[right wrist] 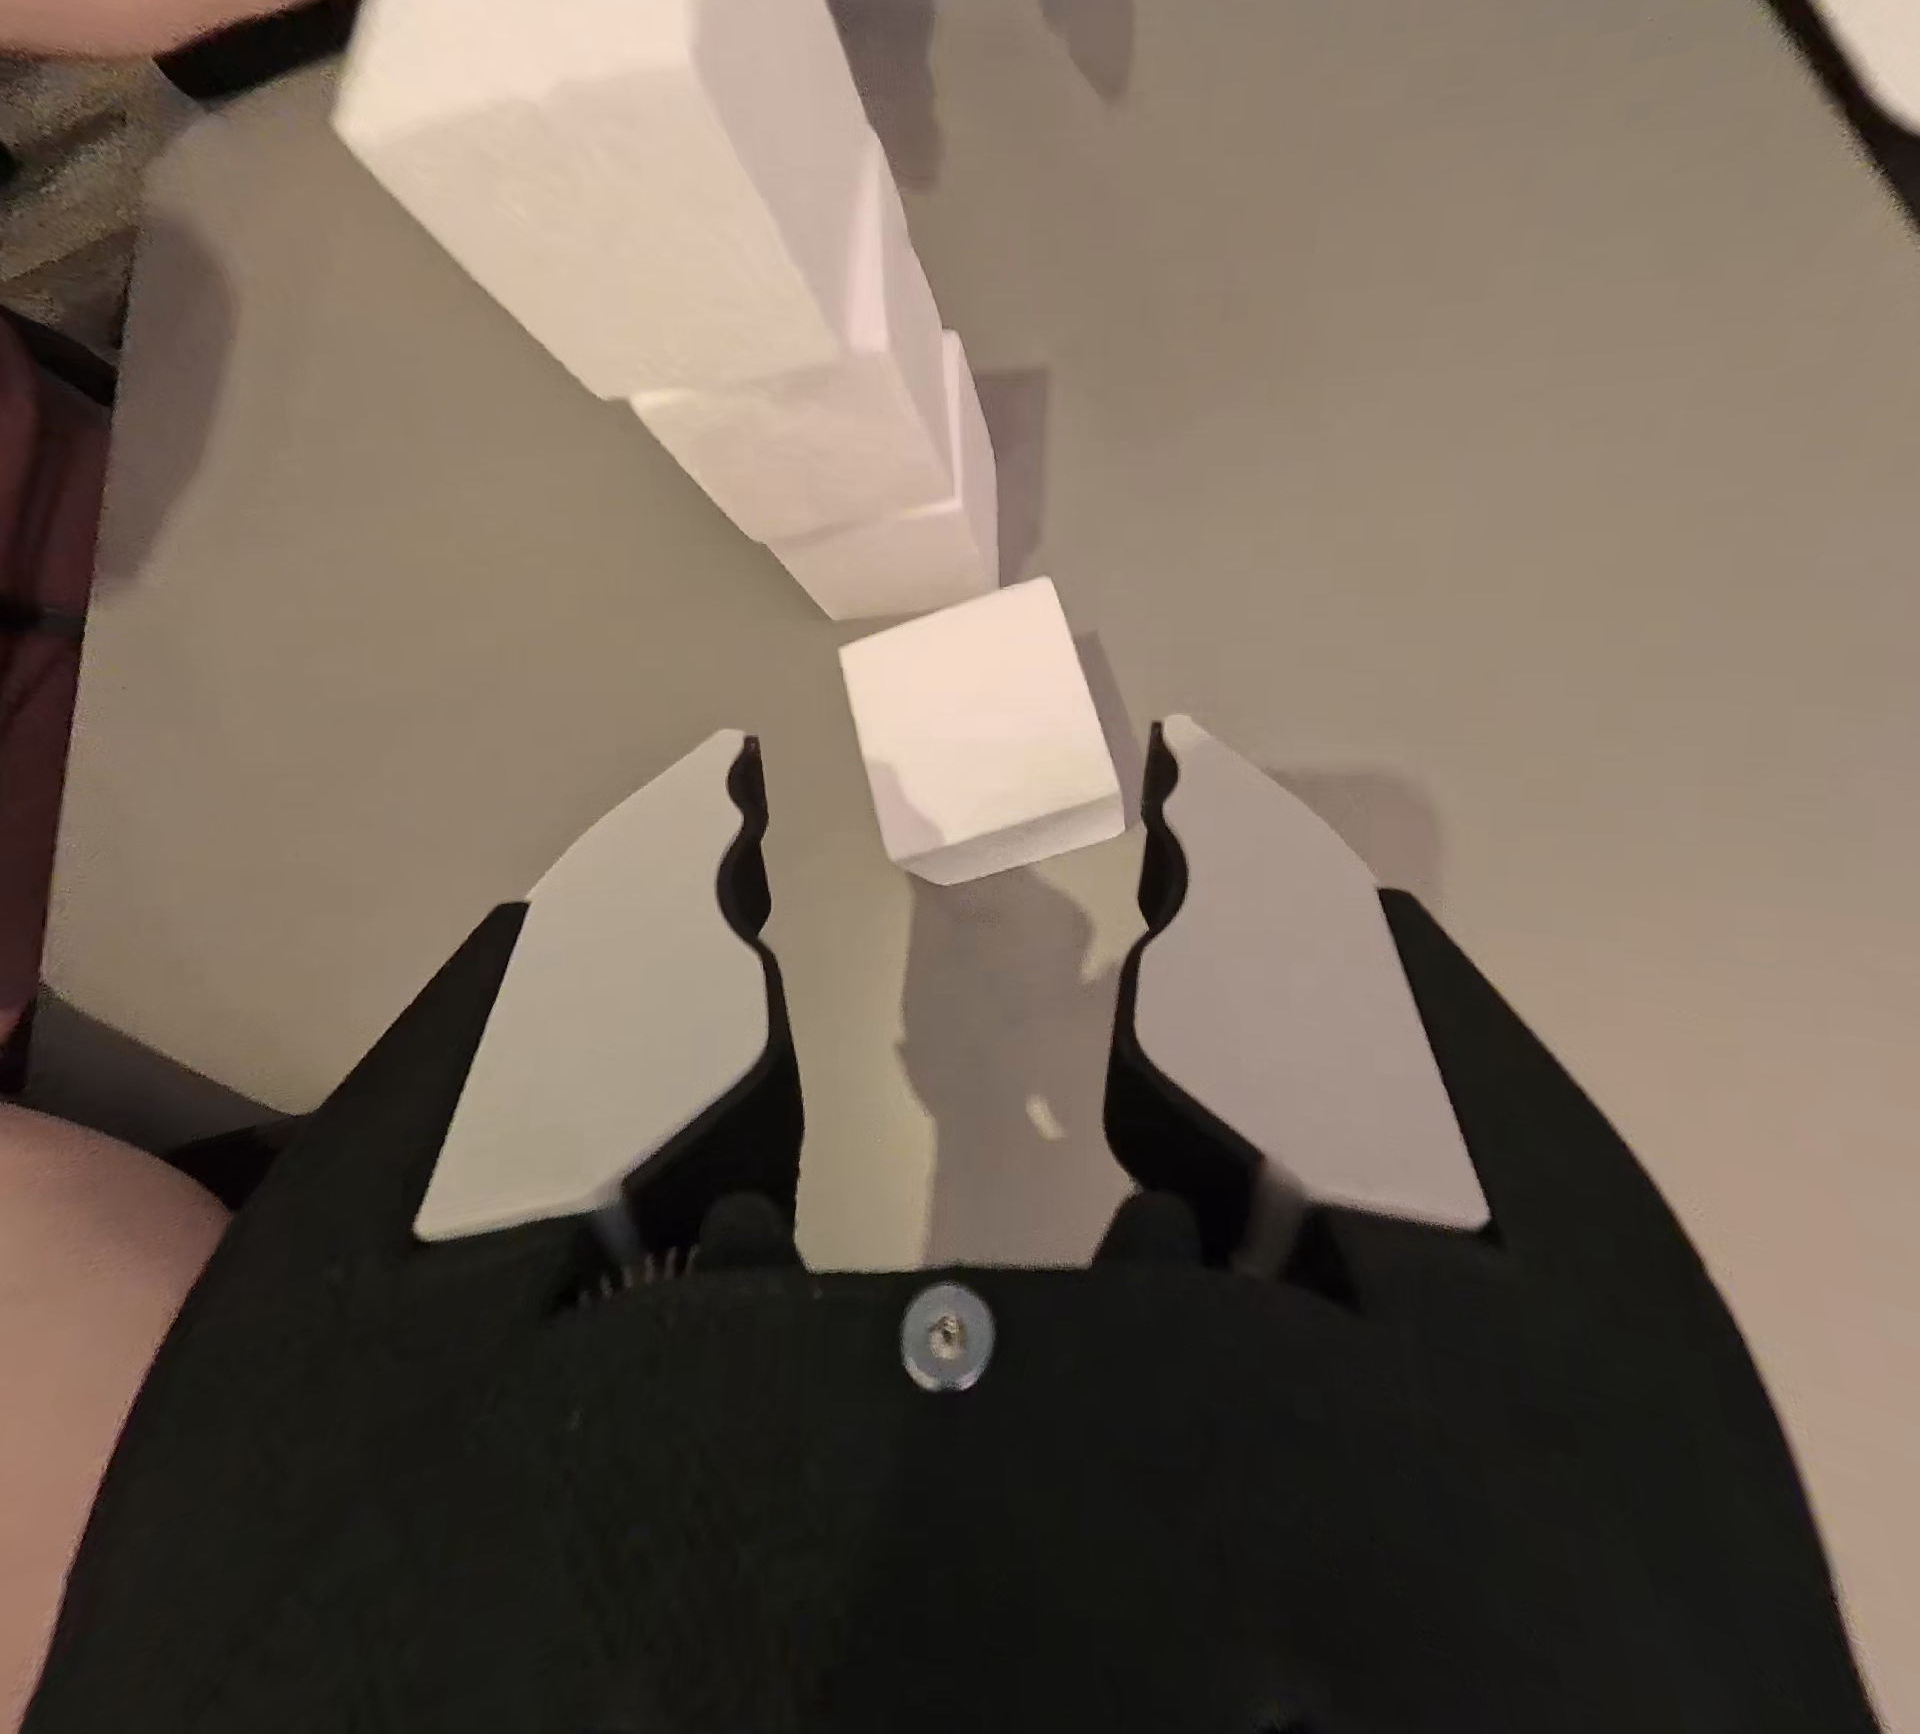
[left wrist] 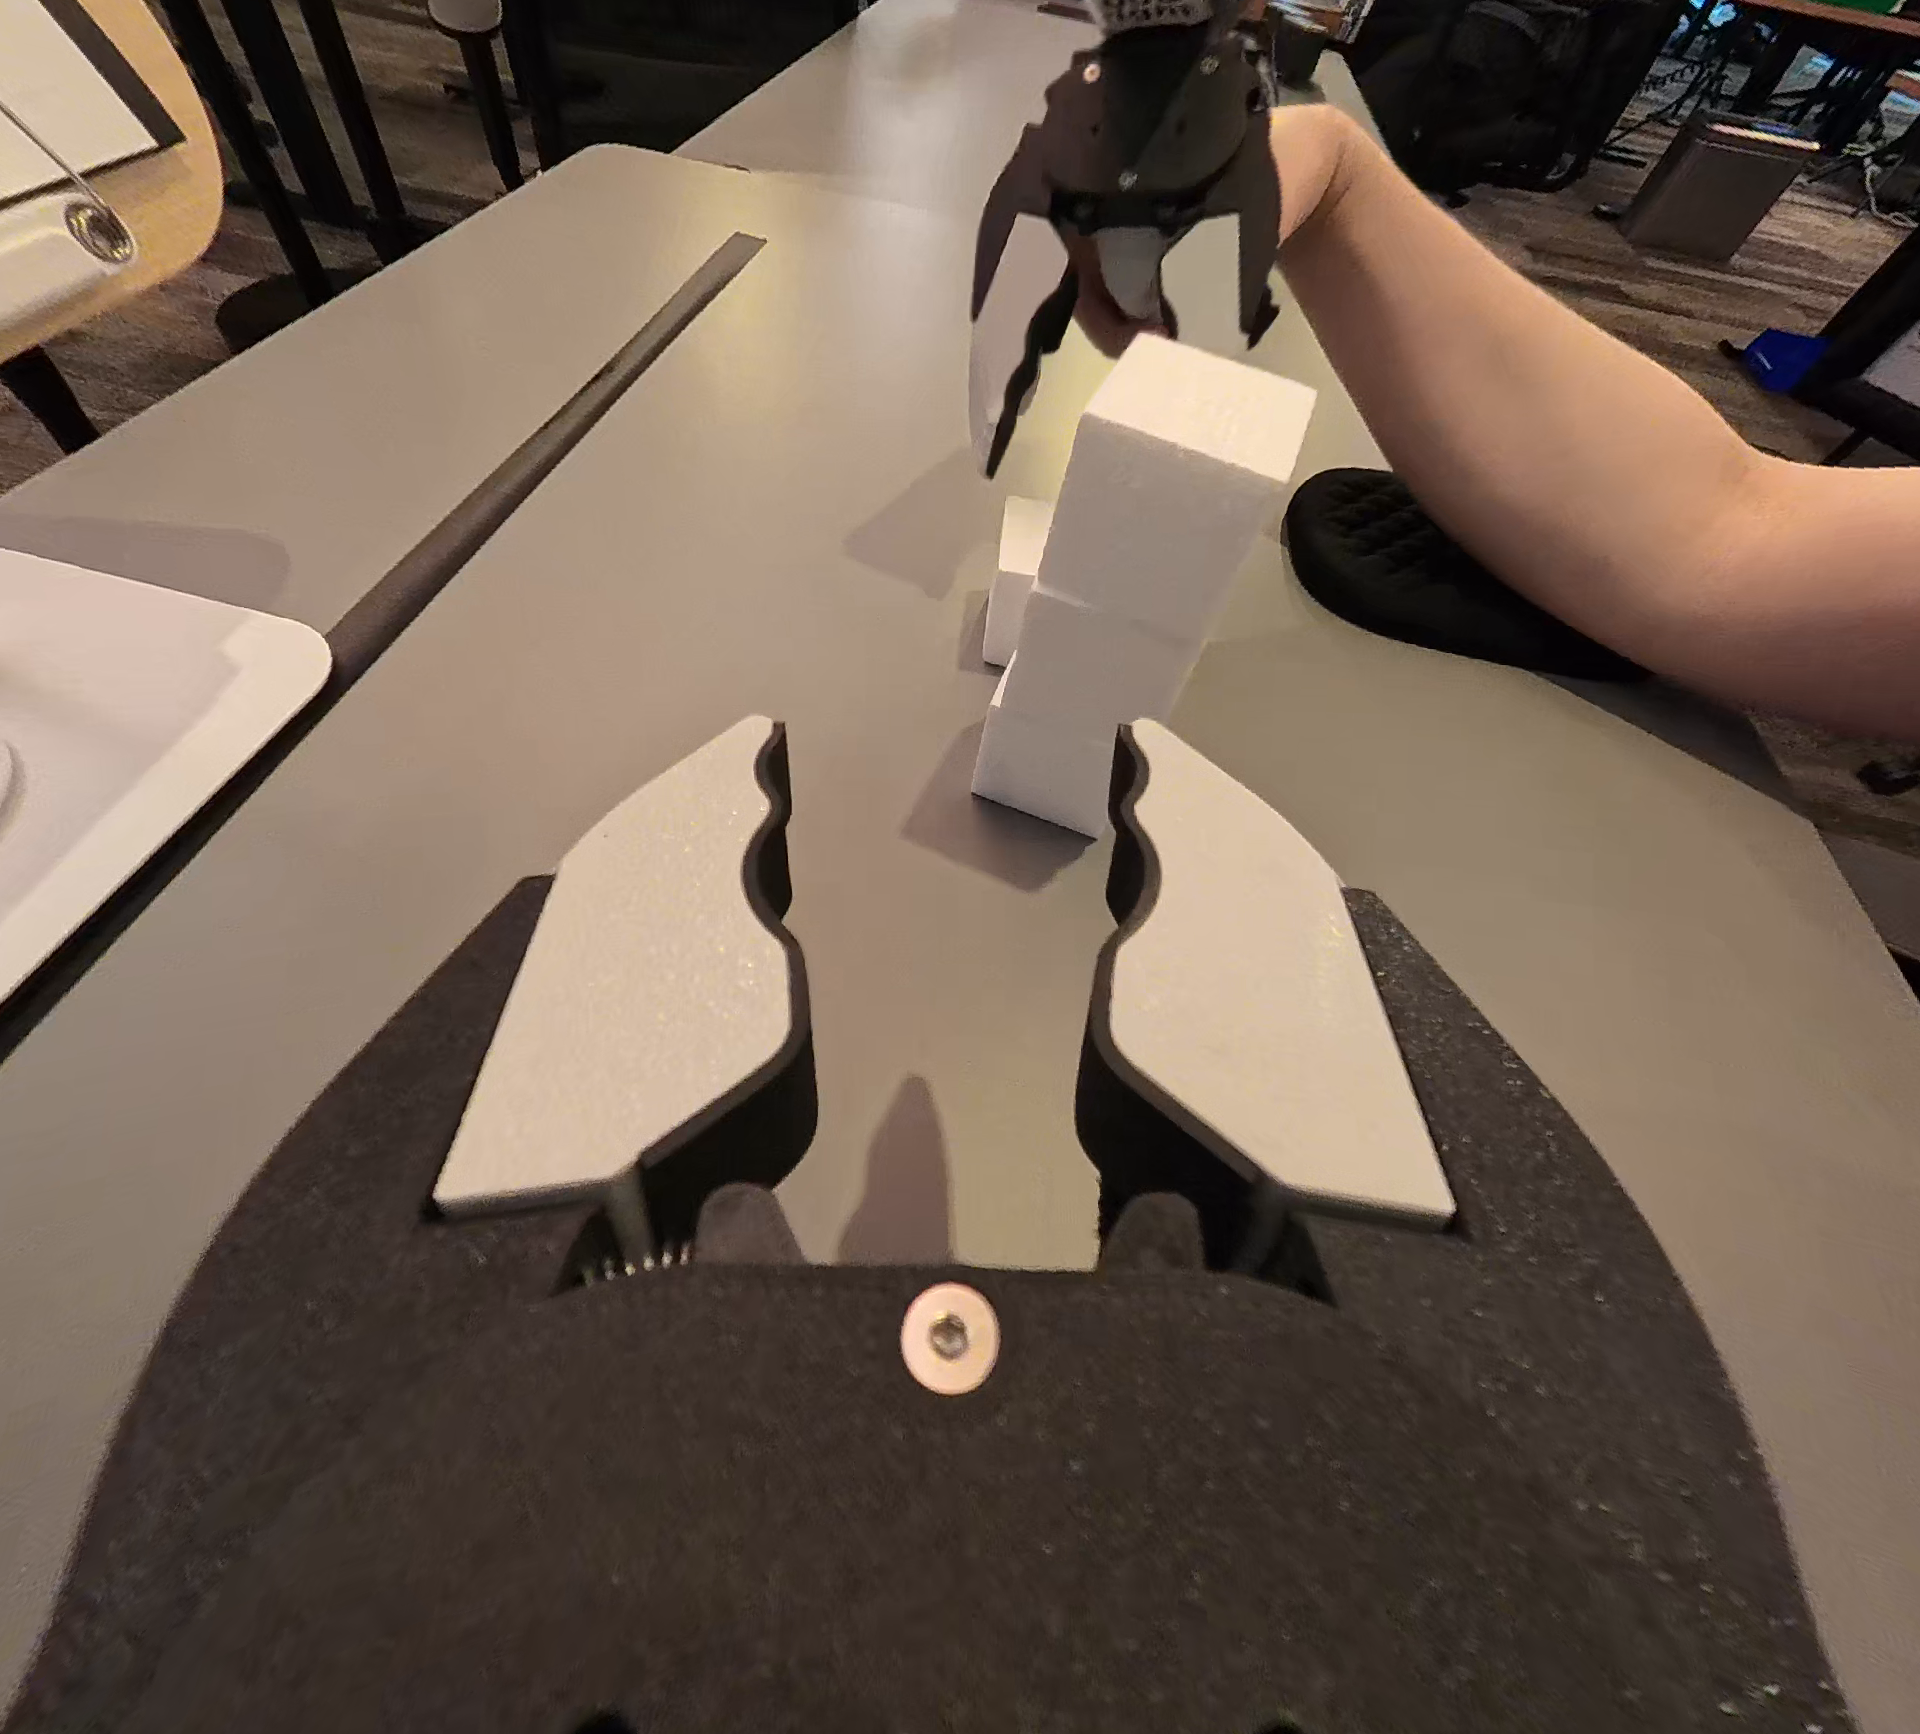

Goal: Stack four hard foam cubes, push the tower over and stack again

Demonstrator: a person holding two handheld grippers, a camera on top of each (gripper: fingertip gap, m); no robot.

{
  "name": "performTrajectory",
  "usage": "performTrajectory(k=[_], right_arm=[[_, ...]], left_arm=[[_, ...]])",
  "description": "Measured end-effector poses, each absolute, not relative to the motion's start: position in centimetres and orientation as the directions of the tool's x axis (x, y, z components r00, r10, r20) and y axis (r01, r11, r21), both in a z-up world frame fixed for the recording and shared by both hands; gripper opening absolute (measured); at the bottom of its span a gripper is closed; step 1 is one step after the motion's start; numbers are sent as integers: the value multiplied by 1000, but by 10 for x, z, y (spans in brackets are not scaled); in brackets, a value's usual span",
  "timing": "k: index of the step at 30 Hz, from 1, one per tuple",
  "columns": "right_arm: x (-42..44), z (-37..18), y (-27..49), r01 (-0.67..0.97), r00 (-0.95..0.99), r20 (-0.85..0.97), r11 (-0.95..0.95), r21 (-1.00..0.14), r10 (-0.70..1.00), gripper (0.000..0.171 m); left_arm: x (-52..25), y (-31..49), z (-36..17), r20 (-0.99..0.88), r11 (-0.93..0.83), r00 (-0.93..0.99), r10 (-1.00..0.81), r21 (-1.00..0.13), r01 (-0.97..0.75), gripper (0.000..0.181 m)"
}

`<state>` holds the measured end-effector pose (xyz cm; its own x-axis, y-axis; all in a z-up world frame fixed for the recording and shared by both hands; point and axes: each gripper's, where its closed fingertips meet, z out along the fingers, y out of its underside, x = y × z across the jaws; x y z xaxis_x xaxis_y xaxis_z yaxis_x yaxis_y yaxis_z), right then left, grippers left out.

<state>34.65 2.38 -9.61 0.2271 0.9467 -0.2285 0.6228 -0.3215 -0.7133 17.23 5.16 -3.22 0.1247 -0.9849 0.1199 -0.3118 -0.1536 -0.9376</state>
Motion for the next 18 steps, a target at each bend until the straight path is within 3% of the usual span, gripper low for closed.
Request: performTrajectory(k=[5,8,18], right_arm=[[345,-125,22,696,236,-275,-360,-622,932,71],[346,-132,21,724,236,-271,-355,-592,933,59],[385,-80,27,509,341,-271,-420,-752,900,58]], left_arm=[[173,52,-37,133,-169,131,-982,-930,-325,60],[173,52,-39,137,-173,128,-982,-928,-331,60],[174,50,-44,143,-176,120,-983,-920,-350,59]])
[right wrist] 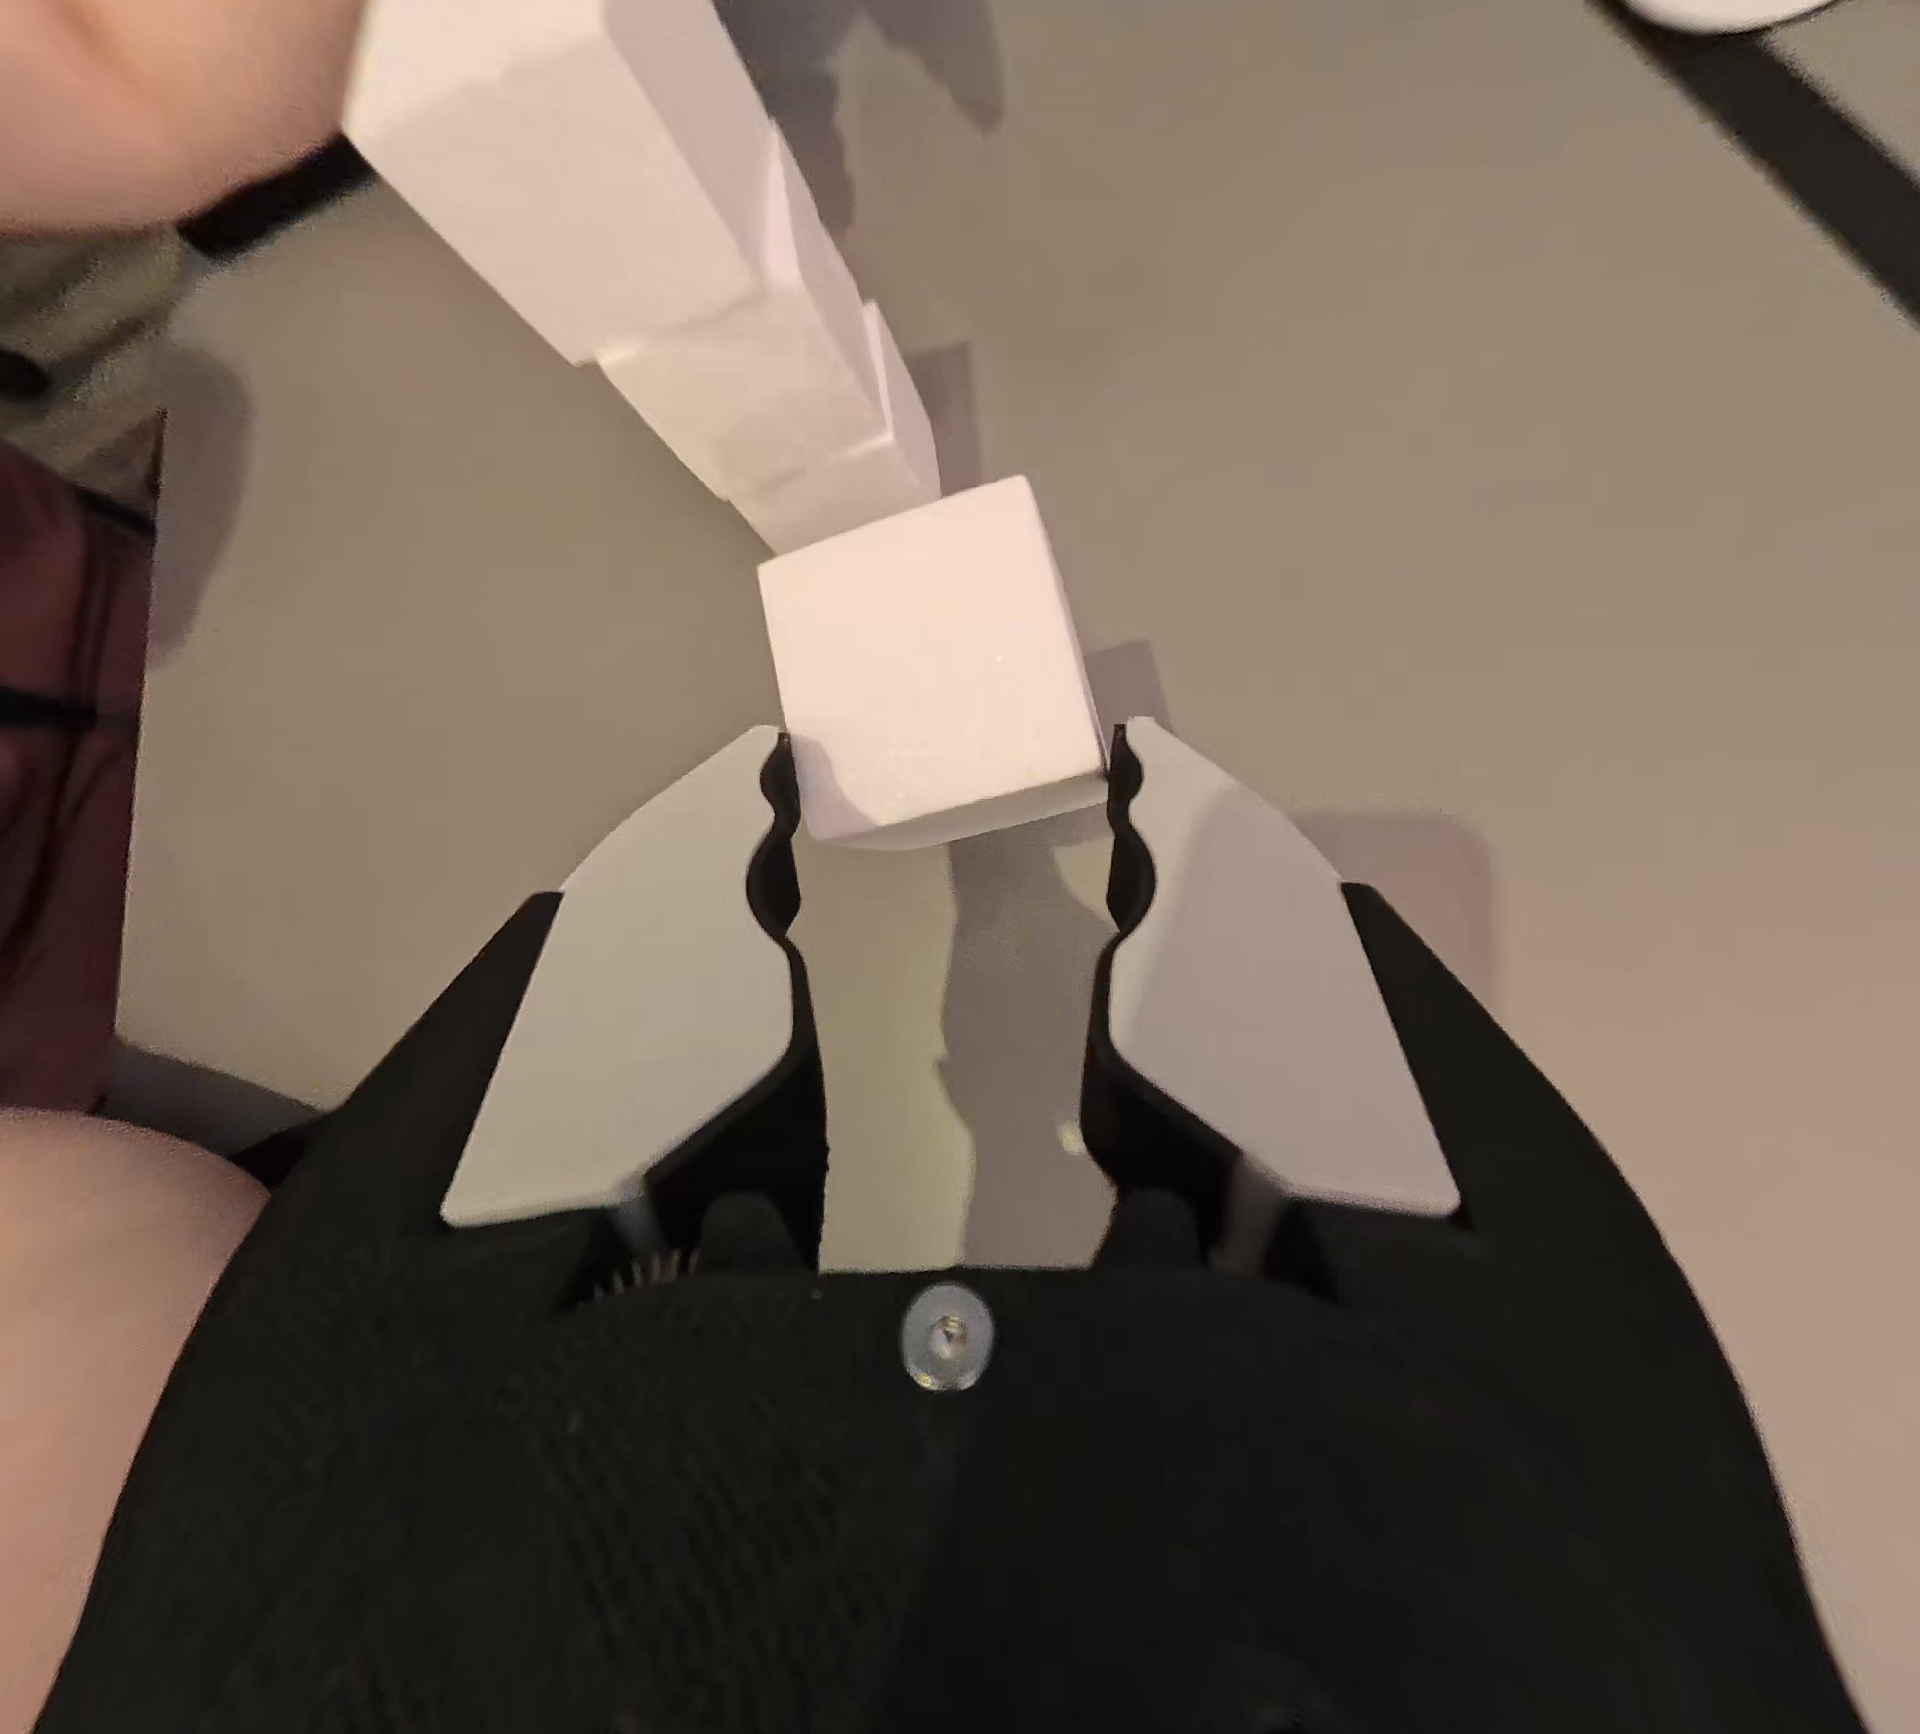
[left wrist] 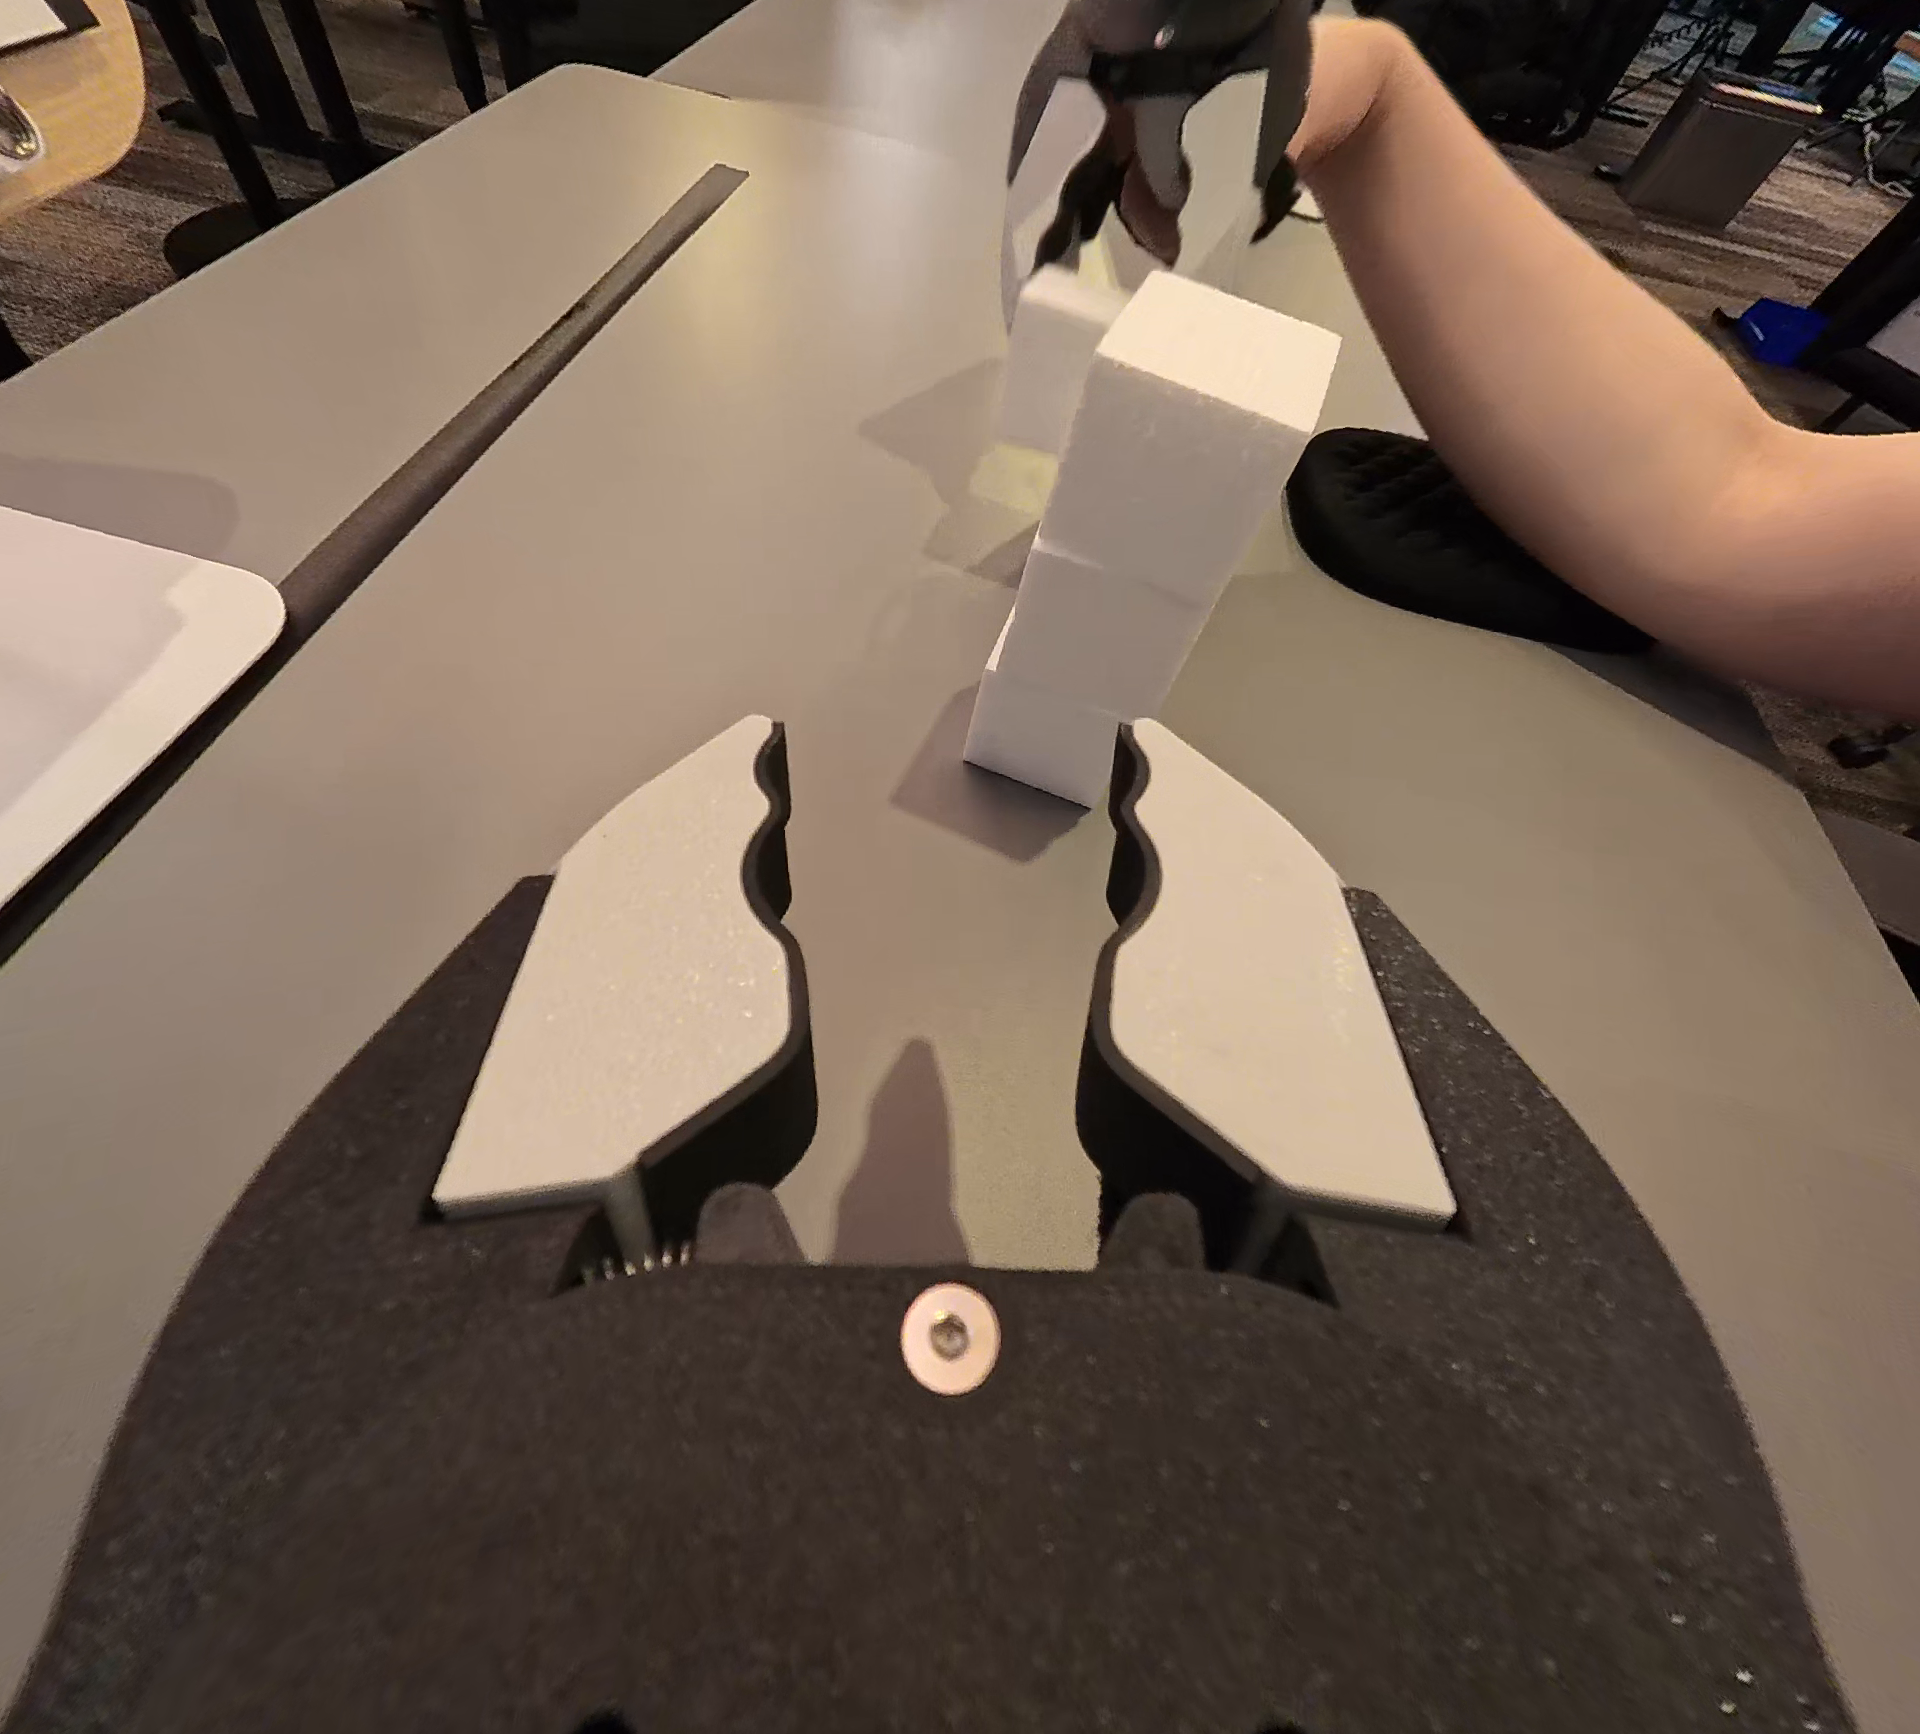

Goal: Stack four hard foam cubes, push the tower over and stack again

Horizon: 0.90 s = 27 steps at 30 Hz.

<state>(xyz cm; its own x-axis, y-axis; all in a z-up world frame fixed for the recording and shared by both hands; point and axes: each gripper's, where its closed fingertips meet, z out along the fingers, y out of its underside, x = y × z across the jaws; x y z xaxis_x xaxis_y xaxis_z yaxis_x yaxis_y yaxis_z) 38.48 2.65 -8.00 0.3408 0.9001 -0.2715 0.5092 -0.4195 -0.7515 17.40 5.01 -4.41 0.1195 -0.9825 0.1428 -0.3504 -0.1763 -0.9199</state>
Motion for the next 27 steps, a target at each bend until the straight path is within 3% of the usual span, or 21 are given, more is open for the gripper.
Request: performTrajectory(k=[10,19,27], right_arm=[[329,44,29,283,432,-313,-457,-843,846,58],[277,43,8,394,499,-304,-525,-755,812,58],[275,18,5,547,511,-185,-483,-684,839,58]], left_arm=[[177,46,-54,145,-176,106,-984,-902,-395,59],[176,47,-55,142,-175,112,-983,-902,-395,59],[177,45,-57,143,-173,103,-984,-898,-405,58]])
